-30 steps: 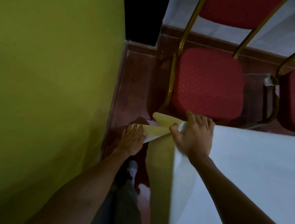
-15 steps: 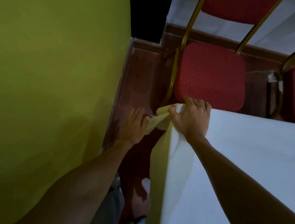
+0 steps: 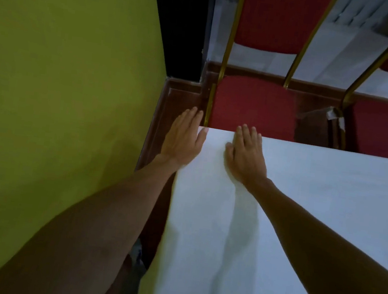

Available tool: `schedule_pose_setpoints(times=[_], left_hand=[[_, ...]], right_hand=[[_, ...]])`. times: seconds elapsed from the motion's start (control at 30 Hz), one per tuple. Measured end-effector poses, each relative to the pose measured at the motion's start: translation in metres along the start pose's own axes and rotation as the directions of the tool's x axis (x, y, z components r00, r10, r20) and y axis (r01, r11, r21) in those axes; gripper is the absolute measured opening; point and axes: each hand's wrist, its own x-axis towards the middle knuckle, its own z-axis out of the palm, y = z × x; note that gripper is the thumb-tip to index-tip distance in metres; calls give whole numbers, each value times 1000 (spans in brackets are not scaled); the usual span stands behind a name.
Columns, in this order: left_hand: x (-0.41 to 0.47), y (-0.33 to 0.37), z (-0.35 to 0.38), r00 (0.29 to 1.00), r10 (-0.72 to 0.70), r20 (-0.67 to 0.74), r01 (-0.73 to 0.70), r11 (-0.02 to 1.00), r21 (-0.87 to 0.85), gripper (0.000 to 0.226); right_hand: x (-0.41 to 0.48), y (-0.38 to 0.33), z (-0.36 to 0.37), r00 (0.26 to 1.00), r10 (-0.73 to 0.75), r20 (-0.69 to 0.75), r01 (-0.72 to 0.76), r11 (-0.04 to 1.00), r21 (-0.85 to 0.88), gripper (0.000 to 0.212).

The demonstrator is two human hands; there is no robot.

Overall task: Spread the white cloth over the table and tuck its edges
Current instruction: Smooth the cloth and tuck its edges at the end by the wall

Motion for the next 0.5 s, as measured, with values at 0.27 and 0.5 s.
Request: schedule_pose_setpoints(times=[0.27, 0.5], left_hand=[[-17, 61, 60, 998, 12, 65, -29, 963, 268, 70], [-19, 57, 63, 997, -5, 71, -17, 953, 302, 75]], right_hand=[[-25, 60, -4, 990, -139, 36, 143, 973, -179, 75], [-27, 62, 1, 994, -107, 29, 110, 984, -137, 84]])
